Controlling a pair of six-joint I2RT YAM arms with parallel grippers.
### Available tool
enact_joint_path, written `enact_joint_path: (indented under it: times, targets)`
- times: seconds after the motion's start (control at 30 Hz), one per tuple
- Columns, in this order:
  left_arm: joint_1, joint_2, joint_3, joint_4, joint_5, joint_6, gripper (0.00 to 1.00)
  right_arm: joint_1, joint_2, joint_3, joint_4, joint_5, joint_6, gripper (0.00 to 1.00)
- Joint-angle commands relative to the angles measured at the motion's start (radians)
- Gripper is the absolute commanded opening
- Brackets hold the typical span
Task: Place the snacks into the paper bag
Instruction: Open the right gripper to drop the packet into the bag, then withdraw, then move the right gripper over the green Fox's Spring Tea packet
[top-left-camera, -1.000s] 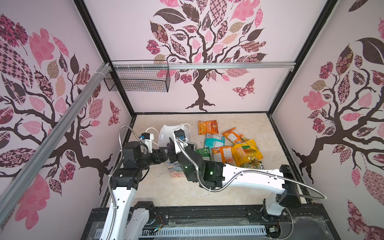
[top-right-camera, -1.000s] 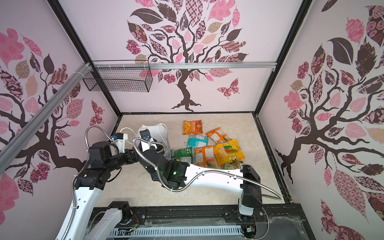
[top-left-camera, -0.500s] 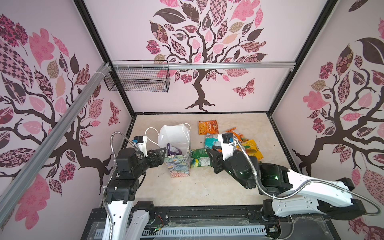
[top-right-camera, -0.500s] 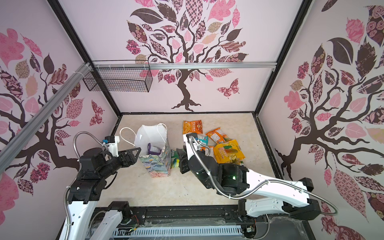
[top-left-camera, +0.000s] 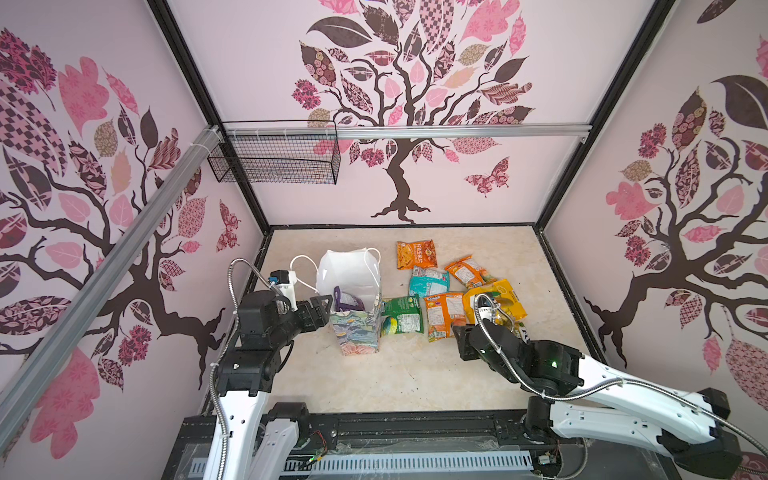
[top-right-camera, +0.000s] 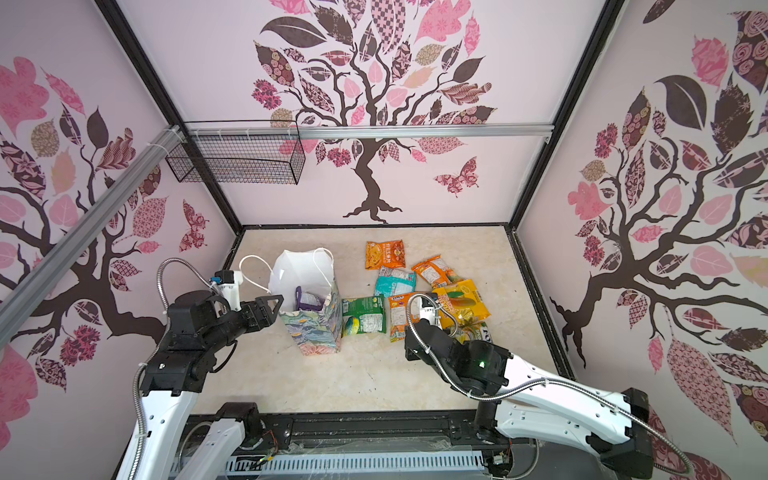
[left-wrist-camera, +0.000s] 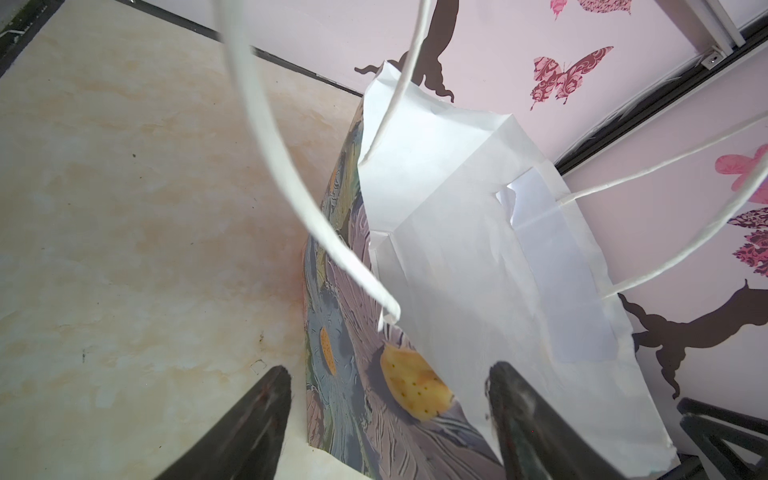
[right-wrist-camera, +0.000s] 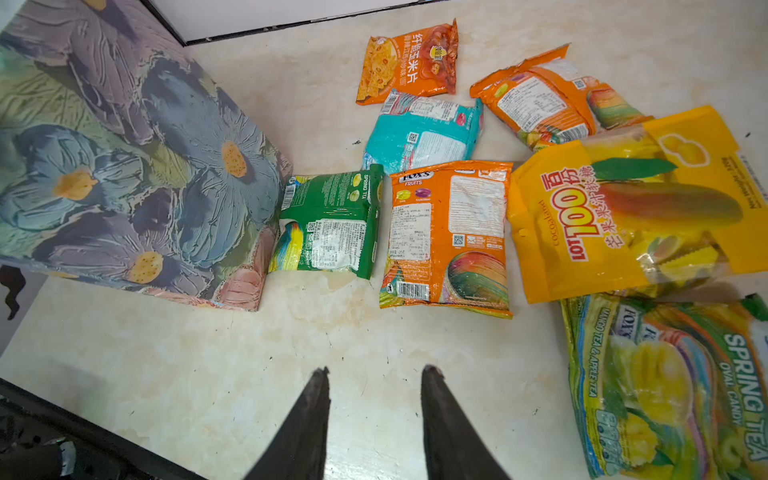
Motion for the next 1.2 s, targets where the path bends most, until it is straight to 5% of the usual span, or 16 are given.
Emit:
enact_joint_path:
  times: [0.0, 0.17, 0.43, 0.7, 0.9, 1.17]
  targets:
    - [-0.008, 0.000, -0.011, 0.001, 0.008, 0.005, 0.78, -0.121, -0.015, -0.058, 0.026, -0.124, 0.022, 0.40]
    - [-0.010, 0.033, -0.010, 0.001, 0.023, 0.007, 0.78, -0.351, 0.007, -0.151, 0.057, -0.297, 0.021, 0.40]
    - [-0.009, 0.051, -0.009, 0.004, 0.038, 0.009, 0.78, -0.363, 0.189, -0.061, -0.096, -0.078, -0.033, 0.43]
    - [-0.010, 0.063, -0.010, 0.012, 0.059, 0.008, 0.78, -0.366, 0.221, -0.068, -0.092, -0.016, -0.027, 0.50]
    - [-0.011, 0.059, -0.011, 0.014, 0.061, 0.007, 0.79, -0.548, 0.209, -0.175, 0.024, -0.179, -0.051, 0.57]
    - [-0.011, 0.059, -0.010, 0.014, 0.061, 0.009, 0.79, -0.562, 0.285, -0.172, 0.029, -0.085, -0.070, 0.67]
